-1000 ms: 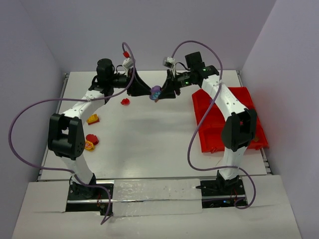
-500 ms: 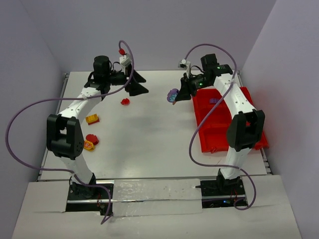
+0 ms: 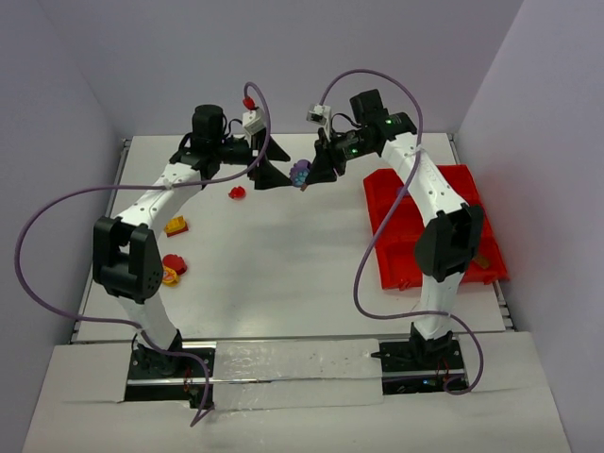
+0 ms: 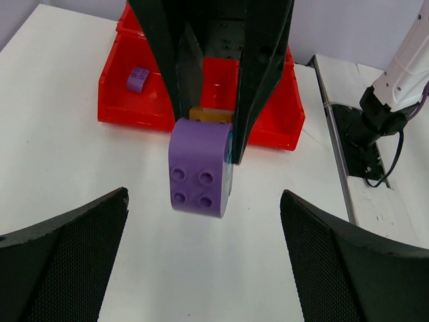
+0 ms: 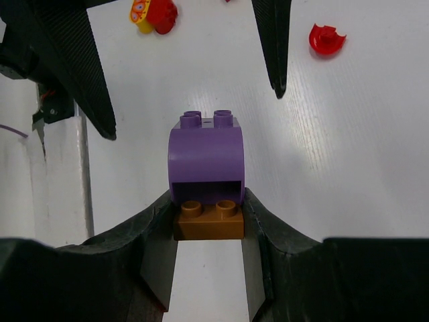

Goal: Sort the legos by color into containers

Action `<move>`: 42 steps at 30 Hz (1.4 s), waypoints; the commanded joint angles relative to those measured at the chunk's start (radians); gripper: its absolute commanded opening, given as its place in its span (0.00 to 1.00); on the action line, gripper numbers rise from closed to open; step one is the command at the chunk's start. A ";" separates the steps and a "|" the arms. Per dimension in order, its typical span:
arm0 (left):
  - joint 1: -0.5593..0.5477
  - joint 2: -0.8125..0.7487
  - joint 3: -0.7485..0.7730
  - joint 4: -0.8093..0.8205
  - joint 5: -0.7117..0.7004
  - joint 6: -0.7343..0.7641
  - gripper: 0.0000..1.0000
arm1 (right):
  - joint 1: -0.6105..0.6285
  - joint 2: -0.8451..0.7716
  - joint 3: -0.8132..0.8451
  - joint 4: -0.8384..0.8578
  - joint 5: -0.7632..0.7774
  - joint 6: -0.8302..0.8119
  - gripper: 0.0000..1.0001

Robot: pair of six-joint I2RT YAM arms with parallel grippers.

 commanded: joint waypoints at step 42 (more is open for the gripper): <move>0.001 0.031 0.044 0.082 0.046 -0.036 0.00 | 0.039 -0.028 0.004 -0.156 0.072 -0.127 0.00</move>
